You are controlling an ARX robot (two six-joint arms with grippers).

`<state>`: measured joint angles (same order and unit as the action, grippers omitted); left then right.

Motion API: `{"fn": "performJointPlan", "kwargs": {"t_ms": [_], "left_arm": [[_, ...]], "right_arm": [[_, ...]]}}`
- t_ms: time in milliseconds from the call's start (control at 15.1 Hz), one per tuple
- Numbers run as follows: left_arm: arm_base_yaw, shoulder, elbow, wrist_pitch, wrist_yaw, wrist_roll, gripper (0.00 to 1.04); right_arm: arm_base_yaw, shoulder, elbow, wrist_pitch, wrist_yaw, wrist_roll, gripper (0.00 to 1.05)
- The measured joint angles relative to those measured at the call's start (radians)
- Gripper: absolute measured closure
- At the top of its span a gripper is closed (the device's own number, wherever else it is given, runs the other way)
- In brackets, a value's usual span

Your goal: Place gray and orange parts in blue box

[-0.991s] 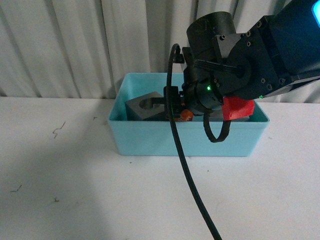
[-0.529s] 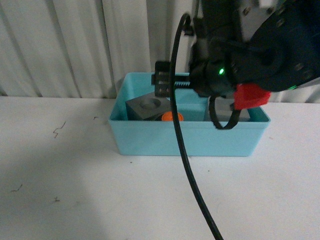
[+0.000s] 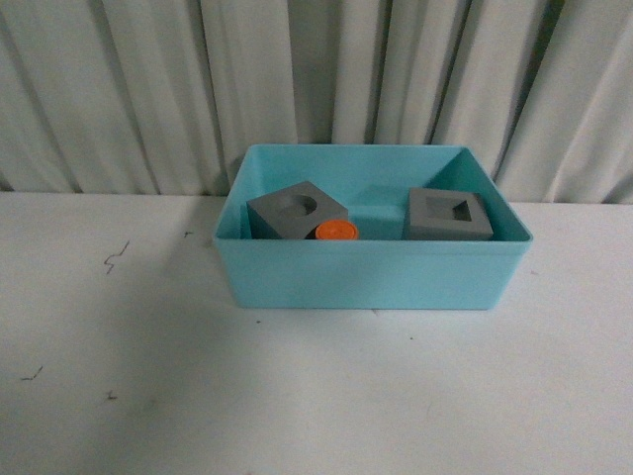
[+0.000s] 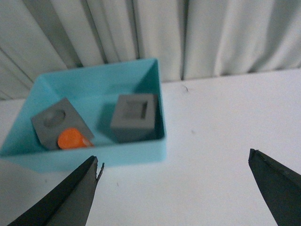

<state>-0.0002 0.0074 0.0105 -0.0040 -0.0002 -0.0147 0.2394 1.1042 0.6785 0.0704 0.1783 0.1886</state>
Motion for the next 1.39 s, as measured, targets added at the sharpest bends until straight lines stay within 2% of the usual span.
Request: {"fn": "performJointPlan", "kwargs": {"t_ms": [132,264,330,397,463,529,595,661,925,1124,1190,1388], "left_arm": [[0.000,0.000,0.000,0.000,0.000,0.000,0.07],[0.000,0.000,0.000,0.000,0.000,0.000,0.07],[0.000,0.000,0.000,0.000,0.000,0.000,0.07],[0.000,0.000,0.000,0.000,0.000,0.000,0.07],[0.000,0.000,0.000,0.000,0.002,0.000,0.07],[0.000,0.000,0.000,-0.001,-0.005,0.000,0.07],[0.000,0.000,0.000,0.001,-0.002,0.000,0.07],[0.000,0.000,0.000,0.001,0.000,0.000,0.07],[0.000,0.000,0.000,0.000,0.000,0.000,0.07],[0.000,0.000,0.000,0.000,0.000,0.000,0.07],[0.000,0.000,0.000,0.000,-0.001,0.000,0.07],[0.000,0.000,0.000,0.000,0.000,0.000,0.07]], "right_arm": [[0.084,-0.290,-0.142,-0.227,0.075,0.056,0.06],[0.267,-0.491,-0.243,-0.502,0.195,0.193,0.06],[0.366,-0.507,-0.262,-0.593,0.243,0.287,0.06],[0.403,-0.501,-0.271,-0.559,0.263,0.335,0.07],[0.395,-0.591,-0.389,-0.249,0.362,0.257,0.17],[0.385,-0.768,-0.516,-0.069,0.417,0.114,0.30],[0.315,-0.869,-0.565,0.014,0.373,-0.015,0.43],[0.237,-0.921,-0.569,0.006,0.312,-0.095,0.56],[0.026,-1.013,-0.613,-0.051,0.094,-0.169,1.03],[-0.068,-1.044,-0.626,-0.063,-0.003,-0.180,1.03],[-0.132,-1.061,-0.631,-0.078,-0.088,-0.182,1.03],[-0.234,-1.097,-0.658,-0.069,-0.154,-0.182,1.03]]}}
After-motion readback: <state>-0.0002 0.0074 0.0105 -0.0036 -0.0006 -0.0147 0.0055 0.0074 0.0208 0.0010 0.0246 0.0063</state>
